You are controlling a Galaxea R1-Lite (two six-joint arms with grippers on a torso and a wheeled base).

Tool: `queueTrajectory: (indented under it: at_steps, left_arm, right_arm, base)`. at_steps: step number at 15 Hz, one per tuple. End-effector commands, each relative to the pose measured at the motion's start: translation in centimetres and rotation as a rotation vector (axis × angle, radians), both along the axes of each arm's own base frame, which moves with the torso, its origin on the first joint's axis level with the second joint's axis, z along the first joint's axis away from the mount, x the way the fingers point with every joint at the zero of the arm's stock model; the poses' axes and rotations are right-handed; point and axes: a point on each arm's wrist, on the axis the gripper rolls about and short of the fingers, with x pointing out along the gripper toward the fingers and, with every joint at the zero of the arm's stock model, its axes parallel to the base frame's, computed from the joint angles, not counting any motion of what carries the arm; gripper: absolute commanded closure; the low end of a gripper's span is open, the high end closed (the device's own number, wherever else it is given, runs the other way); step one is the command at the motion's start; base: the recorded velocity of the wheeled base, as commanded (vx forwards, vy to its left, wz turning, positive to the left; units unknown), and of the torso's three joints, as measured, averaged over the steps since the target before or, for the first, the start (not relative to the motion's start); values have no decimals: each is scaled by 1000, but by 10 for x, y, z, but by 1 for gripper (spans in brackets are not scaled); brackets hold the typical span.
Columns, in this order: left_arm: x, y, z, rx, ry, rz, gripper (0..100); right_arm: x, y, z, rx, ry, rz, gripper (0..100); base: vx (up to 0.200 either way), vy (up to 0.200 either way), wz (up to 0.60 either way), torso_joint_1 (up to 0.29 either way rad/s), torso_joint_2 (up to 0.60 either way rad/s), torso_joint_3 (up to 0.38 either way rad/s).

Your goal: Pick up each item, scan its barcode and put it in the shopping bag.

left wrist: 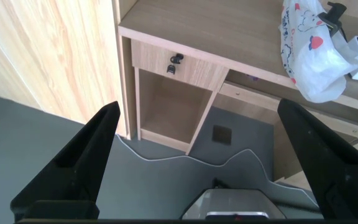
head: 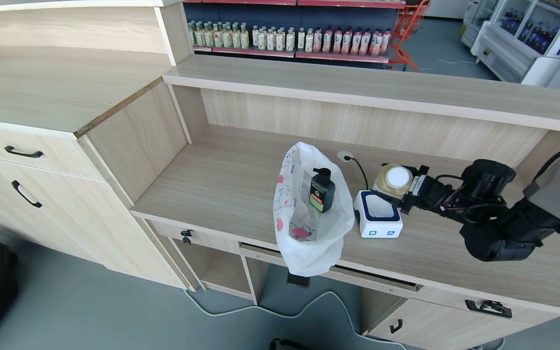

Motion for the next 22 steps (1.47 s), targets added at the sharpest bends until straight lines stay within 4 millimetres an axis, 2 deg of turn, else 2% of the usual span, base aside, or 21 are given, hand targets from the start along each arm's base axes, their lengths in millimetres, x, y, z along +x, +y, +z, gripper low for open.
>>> queueTrajectory:
  at_steps: [1,9,22]
  left_arm:
    - [0,0,0,0,0,0,0]
    - [0,0,0,0,0,0,0]
    - [0,0,0,0,0,0,0]
  right_arm:
    - [4,3,-3,0,1,7,100]
    - [13,4,-10,0,-8,6,100]
    - [14,8,-15,1,-6,14,100]
  base:
    - [0,0,0,0,0,0]
    - [0,0,0,0,0,0]
    - [0,0,0,0,0,0]
